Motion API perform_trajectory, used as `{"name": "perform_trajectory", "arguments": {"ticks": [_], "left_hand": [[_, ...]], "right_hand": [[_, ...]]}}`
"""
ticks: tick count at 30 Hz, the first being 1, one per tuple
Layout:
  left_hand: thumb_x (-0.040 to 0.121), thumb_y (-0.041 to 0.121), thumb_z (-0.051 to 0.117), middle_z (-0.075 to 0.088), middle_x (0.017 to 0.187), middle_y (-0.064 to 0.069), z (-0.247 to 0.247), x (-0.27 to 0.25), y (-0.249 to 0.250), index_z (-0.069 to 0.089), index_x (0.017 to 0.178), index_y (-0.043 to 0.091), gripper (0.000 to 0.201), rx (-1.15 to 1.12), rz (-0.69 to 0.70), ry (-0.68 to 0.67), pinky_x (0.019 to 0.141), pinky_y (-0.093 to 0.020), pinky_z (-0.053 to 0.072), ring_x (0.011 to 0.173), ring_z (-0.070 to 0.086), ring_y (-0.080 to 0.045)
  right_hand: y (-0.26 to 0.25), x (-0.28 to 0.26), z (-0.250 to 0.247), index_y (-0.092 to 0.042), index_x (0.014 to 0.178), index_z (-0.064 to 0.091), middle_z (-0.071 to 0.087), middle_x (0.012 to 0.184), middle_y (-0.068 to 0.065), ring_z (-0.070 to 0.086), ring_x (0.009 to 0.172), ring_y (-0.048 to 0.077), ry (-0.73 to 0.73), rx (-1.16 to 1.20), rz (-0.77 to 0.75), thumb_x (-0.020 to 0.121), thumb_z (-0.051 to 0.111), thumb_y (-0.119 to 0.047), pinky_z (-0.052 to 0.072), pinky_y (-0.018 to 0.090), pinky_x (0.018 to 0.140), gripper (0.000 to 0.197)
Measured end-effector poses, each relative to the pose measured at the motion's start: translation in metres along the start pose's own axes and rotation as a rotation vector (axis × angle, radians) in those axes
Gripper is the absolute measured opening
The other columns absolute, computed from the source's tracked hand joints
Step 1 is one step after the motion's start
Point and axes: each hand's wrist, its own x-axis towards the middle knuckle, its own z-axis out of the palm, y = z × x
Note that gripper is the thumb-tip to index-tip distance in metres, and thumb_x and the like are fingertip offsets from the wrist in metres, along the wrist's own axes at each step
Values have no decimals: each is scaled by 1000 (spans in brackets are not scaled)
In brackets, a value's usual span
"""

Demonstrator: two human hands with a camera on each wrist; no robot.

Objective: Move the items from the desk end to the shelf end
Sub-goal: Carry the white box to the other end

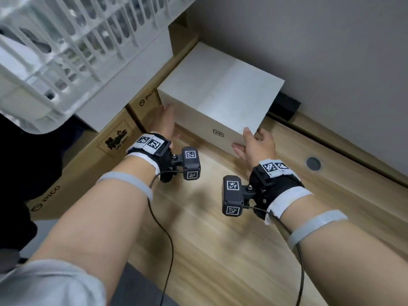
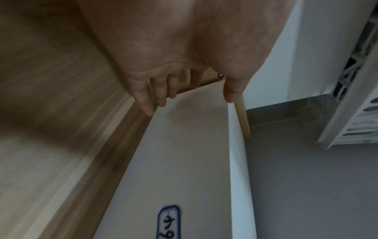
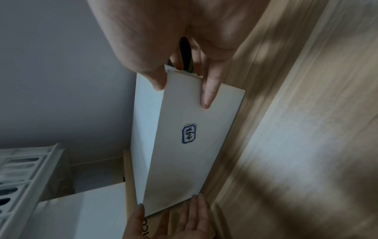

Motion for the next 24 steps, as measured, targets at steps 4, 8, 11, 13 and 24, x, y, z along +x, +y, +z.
{"name": "perform_trajectory", "arguments": {"ticks": [4, 8, 11, 13, 24], "left_hand": [[82, 61, 63, 51, 138, -1, 3, 14, 16, 37, 148, 30, 77, 27, 5, 55, 89, -43, 54, 123, 53, -26], [74, 74, 57, 40, 153, -3, 3, 19, 9, 26, 155, 22, 101, 200, 114, 129, 111, -44, 36, 136, 43, -26], [63, 79, 61, 58, 128, -2, -7, 30, -9, 49, 136, 21, 94, 195, 167, 194, 99, -43, 45, 113, 57, -22], [52, 92, 60, 66, 119, 4, -17, 52, -33, 59, 126, 31, 96, 81, 126, 243, 99, -47, 48, 107, 63, -19], [69, 81, 47, 63, 137, 4, -22, 38, -60, 56, 138, 29, 87, -184, 20, 10, 111, -43, 42, 127, 59, -19]], "right_hand": [[0, 5, -5, -18, 141, 41, 55, 130, 14, 71, 95, 36, 15, -50, -21, 91, 65, -23, 62, 34, 67, 56], [-2, 5, -13, -21, 143, 40, 60, 123, 9, 74, 85, 32, 5, -95, -33, 93, 62, -23, 62, 33, 70, 54], [0, 10, -23, -25, 139, 43, 64, 110, 2, 69, 75, 25, -13, -149, -46, 92, 58, -30, 57, 31, 66, 49], [4, 14, -32, -24, 128, 53, 63, 102, 0, 62, 75, 21, 16, -144, -3, 89, 52, -42, 49, 30, 65, 43], [17, 17, -39, -26, 94, 66, 74, 92, -5, 67, 95, 14, 36, 135, 180, 98, 47, -38, 52, 29, 90, 23]]}}
